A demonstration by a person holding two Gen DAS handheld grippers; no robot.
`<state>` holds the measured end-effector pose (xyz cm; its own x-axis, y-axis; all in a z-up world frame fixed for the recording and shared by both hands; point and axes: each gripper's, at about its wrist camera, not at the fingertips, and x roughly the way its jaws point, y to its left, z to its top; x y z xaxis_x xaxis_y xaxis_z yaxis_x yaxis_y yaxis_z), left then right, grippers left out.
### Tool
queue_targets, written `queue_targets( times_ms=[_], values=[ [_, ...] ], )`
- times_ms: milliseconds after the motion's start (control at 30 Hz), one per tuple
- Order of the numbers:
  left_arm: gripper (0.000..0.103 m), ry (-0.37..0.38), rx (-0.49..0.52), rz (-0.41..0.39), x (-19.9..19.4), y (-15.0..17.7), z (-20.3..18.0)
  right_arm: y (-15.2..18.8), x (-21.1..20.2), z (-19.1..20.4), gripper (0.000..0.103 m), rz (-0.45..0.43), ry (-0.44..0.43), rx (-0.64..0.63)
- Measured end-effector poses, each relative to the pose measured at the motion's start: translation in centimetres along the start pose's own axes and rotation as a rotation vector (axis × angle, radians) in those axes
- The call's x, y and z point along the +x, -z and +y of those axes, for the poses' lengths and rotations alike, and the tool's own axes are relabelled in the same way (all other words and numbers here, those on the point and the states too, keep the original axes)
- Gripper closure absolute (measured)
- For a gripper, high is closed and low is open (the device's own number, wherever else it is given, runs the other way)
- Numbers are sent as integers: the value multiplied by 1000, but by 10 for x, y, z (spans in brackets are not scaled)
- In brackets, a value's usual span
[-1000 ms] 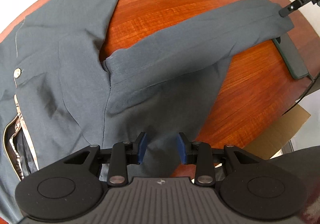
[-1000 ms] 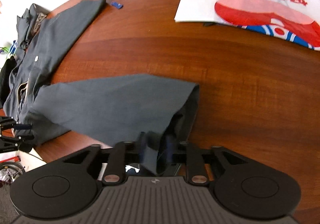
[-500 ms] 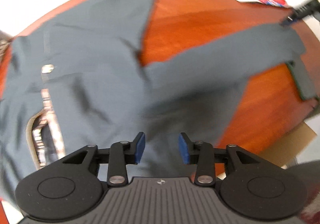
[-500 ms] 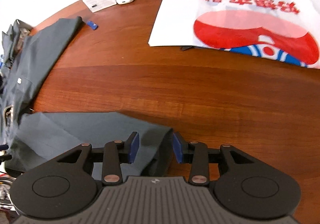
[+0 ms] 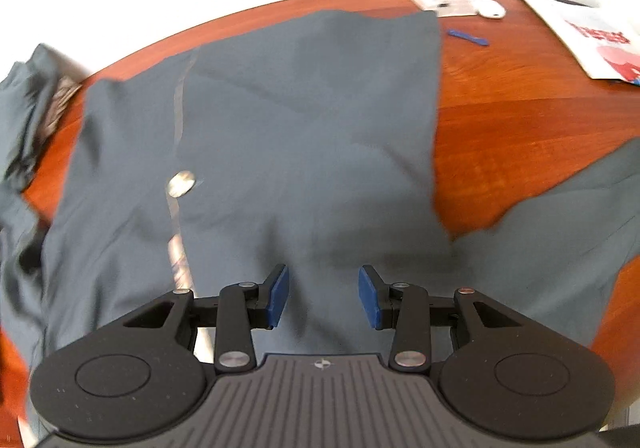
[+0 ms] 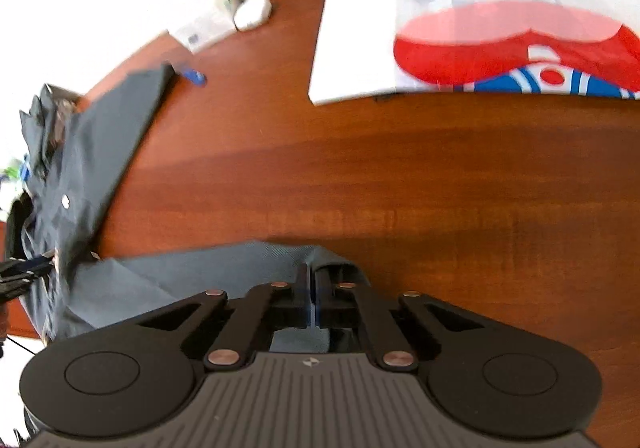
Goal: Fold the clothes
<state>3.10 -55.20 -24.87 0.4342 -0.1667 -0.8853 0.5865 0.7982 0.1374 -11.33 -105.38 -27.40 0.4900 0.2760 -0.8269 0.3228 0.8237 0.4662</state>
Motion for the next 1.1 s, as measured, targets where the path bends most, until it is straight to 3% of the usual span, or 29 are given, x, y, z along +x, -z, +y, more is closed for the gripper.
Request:
queue_targets(
  times_ms=[233,400,600,667,867,967,1100],
  values=[
    [64,-13,18,26,29,-13,-8,-33,-16,25,101,-119,0,-44],
    [64,-72,9,62,49,-15,-5,-58,10,35,101,-127,94,-92],
    [64,-96,-27,55,42,-6,-3,-74,37,44,85,-128,224,-174],
    [64,-103,-20,38,29,2,-5,-73,33,43,78,-130,230,-193],
    [64,-91,-19,-3,-4,20,-15,-53,14,32,74,-68,229,-270],
    [64,-69,-12,-17,-20,28,-24,-35,11,22,64,-11,199,-272],
    [64,-42,22,-24,-40,43,-44,-17,14,16,63,37,151,-257]
  ],
)
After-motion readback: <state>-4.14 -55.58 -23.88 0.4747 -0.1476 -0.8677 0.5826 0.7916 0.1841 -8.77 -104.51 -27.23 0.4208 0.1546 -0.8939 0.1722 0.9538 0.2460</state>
